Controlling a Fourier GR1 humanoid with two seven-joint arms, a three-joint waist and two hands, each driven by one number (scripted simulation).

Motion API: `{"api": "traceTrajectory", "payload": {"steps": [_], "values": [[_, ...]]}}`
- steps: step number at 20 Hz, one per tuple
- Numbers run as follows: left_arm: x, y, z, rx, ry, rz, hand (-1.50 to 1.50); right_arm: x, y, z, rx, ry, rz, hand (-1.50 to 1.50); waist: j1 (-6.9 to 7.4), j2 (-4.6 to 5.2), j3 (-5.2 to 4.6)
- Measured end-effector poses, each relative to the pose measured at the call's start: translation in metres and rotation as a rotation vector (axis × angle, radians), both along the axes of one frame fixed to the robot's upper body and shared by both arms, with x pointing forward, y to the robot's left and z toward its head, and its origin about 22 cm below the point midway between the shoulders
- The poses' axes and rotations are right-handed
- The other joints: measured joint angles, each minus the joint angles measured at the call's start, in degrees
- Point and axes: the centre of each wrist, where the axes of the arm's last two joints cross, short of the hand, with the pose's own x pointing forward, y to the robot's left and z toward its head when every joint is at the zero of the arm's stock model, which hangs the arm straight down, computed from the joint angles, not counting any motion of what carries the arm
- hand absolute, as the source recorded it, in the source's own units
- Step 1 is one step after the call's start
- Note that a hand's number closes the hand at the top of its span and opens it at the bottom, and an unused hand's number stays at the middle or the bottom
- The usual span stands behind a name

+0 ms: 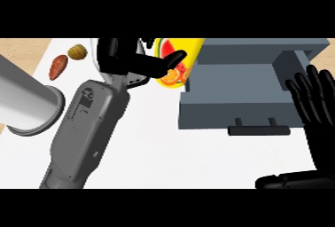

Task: Pick up the cup, place it into the drawer and close the drawer

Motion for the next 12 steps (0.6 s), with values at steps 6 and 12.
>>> {"api": "traceTrajectory", "payload": {"steps": [6,12], "values": [[0.014,-0.035,0.003,0.056,0.042,-0.008,1.5,0.008,-0.001,0.0,-0.004,-0.005,0.001,-1.5,-0.3,0.07,0.0],[0.031,-0.055,0.008,0.078,0.075,0.011,1.5,0.007,-0.003,-0.002,0.002,0.001,0.005,-1.5,-0.65,0.17,0.01]]}}
